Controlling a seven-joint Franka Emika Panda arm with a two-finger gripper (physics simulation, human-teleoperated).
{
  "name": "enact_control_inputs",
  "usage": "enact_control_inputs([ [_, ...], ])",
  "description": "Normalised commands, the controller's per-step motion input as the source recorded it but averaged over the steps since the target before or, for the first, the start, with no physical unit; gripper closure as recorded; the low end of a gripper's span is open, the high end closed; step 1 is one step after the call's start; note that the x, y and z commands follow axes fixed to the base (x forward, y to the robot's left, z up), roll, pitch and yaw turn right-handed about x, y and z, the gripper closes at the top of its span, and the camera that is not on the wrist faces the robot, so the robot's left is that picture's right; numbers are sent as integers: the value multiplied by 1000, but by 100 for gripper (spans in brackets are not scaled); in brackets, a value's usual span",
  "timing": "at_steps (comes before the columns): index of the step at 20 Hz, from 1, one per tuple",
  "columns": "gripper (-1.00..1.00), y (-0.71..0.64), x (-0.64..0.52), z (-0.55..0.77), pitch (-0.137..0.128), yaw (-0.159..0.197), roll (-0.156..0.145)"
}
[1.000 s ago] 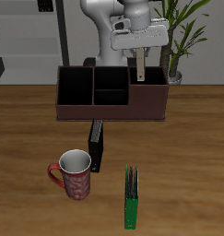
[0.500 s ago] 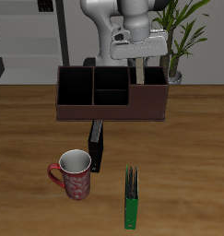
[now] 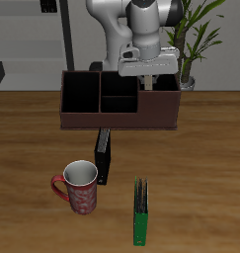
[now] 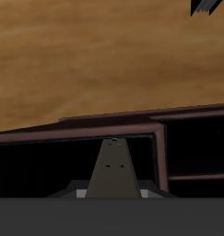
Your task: Place the yellow book into the back desk caddy's right compartment
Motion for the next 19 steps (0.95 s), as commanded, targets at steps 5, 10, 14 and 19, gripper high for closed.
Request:
enact_control_inputs([
  [5,-100,-96,76,-53,32,-19,-20],
  [10,-100,-53,13,23,-6,14,-5],
  [14,-100,-111,-10,154,-34,9,-16],
  [19,-100,-148,30,193,-31,21,-11],
])
